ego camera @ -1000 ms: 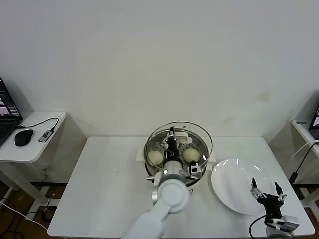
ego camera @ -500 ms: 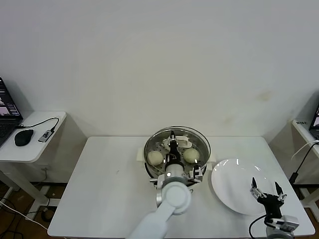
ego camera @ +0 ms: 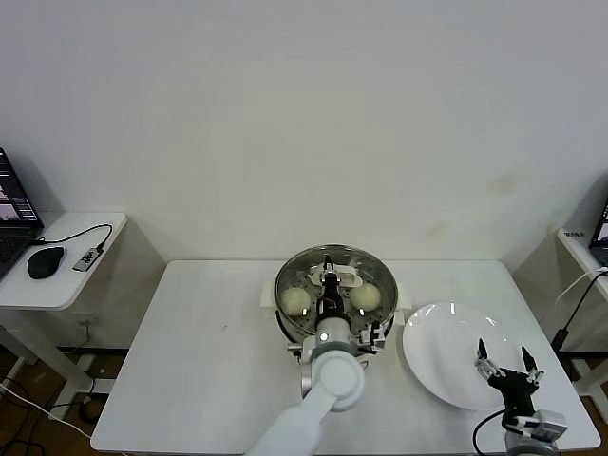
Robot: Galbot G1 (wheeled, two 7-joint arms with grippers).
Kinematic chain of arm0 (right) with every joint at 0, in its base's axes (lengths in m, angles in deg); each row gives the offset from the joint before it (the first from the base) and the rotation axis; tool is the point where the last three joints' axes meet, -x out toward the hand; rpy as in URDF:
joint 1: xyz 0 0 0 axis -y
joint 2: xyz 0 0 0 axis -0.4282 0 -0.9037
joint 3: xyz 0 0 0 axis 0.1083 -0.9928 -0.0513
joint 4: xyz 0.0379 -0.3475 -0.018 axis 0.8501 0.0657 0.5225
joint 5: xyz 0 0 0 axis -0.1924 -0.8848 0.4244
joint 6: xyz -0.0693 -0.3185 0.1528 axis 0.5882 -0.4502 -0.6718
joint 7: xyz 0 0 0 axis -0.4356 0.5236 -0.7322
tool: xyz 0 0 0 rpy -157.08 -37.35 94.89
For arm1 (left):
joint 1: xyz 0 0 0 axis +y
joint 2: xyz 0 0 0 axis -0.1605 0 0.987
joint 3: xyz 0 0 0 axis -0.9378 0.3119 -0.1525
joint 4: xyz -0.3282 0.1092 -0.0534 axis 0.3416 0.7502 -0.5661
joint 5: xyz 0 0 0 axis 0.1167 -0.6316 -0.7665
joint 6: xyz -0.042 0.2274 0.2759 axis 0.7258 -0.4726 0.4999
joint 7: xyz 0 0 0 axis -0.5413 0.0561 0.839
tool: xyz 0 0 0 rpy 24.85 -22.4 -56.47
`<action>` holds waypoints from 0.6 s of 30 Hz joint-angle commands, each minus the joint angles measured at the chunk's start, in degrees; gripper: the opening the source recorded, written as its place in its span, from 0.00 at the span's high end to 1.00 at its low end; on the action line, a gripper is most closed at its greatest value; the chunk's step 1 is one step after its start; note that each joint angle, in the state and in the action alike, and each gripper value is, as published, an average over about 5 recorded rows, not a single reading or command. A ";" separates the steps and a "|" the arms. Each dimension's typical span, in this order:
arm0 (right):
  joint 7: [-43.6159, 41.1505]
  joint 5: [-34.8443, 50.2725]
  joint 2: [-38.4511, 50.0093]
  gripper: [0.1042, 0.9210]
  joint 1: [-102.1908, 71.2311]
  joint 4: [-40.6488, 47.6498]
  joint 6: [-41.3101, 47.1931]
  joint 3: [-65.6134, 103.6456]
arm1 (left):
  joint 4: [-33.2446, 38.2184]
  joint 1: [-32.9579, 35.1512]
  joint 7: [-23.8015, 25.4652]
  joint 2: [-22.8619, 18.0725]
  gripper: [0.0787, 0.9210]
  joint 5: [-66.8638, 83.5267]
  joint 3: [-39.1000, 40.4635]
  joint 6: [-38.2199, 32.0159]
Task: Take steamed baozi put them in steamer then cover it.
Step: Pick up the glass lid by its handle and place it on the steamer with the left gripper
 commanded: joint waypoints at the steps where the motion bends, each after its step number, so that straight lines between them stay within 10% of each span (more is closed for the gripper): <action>1: -0.04 0.05 0.14 0.12 -0.10 -0.04 -0.17 -0.04 | -1.43 -0.44 -0.81 -0.01 0.92 -0.47 -0.11 2.18; 18: -0.06 0.00 0.03 0.12 -0.42 -0.20 -0.31 -0.01 | -0.32 1.08 -1.11 0.14 0.92 0.27 0.17 1.80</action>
